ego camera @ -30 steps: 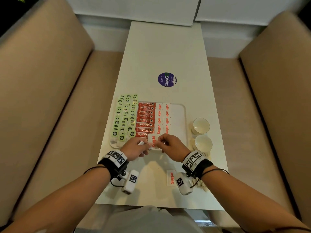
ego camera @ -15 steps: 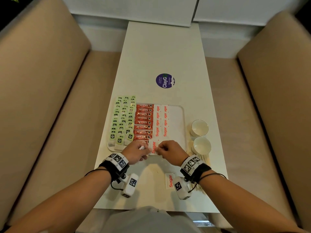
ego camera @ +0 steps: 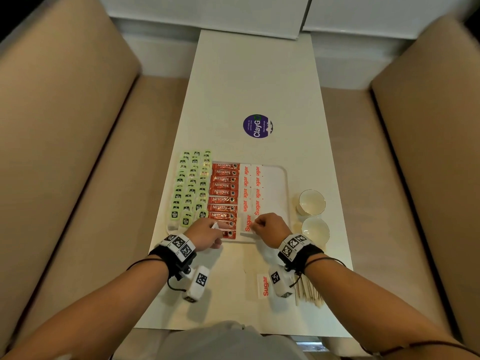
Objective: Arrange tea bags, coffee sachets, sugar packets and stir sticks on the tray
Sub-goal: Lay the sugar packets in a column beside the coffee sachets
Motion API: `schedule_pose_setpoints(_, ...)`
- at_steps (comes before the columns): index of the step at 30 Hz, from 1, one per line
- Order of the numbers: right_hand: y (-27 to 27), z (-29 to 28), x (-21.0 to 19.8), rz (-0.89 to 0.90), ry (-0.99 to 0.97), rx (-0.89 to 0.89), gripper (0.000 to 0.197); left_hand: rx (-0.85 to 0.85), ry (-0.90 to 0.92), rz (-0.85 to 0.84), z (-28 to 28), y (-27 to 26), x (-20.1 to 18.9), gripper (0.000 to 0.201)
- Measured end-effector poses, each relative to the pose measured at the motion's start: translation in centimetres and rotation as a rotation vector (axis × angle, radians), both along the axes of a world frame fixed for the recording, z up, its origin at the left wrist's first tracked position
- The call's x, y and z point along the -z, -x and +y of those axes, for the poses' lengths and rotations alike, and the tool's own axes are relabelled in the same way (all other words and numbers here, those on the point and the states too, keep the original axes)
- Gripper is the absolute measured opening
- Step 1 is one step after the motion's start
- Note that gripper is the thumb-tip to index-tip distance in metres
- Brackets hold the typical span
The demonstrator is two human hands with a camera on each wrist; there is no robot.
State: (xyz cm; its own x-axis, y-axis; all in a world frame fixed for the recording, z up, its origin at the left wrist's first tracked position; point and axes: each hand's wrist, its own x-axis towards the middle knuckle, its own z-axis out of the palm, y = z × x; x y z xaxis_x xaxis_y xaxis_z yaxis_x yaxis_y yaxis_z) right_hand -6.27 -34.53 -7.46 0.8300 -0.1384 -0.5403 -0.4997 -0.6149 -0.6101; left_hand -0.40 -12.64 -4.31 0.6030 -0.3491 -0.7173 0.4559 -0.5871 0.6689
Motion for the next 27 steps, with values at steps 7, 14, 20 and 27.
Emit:
schedule_pose_setpoints(7, -1.5, 0.6, 1.8, 0.124, 0.089, 0.046, 0.017, 0.008, 0.023, 0.035, 0.2, -0.5, 0.4, 0.033)
schedule_pose_setpoints(14, -2.3, 1.0, 1.7, 0.134, 0.130, 0.054, 0.015, -0.006, 0.021, 0.010, 0.8, -1.1, 0.8, 0.026)
schedule_pose_setpoints(20, -2.5, 1.3, 2.2, 0.147, 0.148, 0.083, 0.017, 0.000, 0.006, -0.041, 0.7, -1.3, 0.8, 0.021)
schedule_pose_setpoints(27, -2.6, 1.5, 2.3, 0.148, 0.143, 0.088, 0.012, 0.046, 0.013, -0.103, 0.8, -1.4, 1.1, 0.024)
